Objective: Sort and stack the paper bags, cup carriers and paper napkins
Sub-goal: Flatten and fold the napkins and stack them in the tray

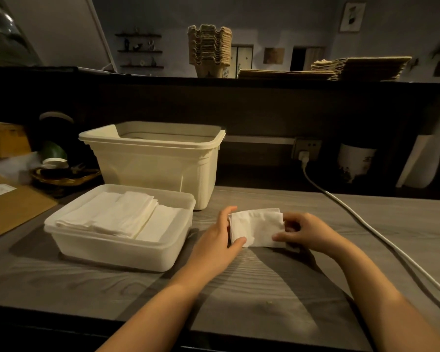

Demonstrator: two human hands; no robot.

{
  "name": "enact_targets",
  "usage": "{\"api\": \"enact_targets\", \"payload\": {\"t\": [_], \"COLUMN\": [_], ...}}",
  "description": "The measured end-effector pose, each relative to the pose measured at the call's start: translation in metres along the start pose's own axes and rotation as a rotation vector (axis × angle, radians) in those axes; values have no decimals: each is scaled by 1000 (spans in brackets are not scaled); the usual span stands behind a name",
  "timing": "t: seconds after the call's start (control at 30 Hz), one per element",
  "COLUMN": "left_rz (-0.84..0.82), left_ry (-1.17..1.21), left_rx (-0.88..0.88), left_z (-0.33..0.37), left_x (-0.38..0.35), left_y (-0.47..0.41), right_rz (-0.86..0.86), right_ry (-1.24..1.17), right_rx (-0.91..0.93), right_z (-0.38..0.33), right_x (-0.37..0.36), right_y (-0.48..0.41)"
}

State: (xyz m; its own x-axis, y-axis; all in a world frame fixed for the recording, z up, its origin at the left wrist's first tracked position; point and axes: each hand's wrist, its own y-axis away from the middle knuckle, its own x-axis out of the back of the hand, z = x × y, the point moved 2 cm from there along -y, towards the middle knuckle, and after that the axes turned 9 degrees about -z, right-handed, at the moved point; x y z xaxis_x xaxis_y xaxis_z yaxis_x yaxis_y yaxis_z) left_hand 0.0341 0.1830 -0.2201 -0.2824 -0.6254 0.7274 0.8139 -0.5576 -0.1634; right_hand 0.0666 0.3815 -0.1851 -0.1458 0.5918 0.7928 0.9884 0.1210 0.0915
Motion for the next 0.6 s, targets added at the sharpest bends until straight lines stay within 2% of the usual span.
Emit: {"api": "enact_targets", "payload": {"t": [0.43, 0.6], "left_rz": [18, 70], "left_ry": [-25, -140], "left_rx": [-61, -75], "left_z": [7, 9], "left_x": [-1, 1], "left_y": [1, 0], "right_rz": [39, 49], "right_ry": [-4, -78], "right_rx": [62, 183], "right_z": [3, -2], "right_x": [0, 4], "right_y": [-1, 4]}}
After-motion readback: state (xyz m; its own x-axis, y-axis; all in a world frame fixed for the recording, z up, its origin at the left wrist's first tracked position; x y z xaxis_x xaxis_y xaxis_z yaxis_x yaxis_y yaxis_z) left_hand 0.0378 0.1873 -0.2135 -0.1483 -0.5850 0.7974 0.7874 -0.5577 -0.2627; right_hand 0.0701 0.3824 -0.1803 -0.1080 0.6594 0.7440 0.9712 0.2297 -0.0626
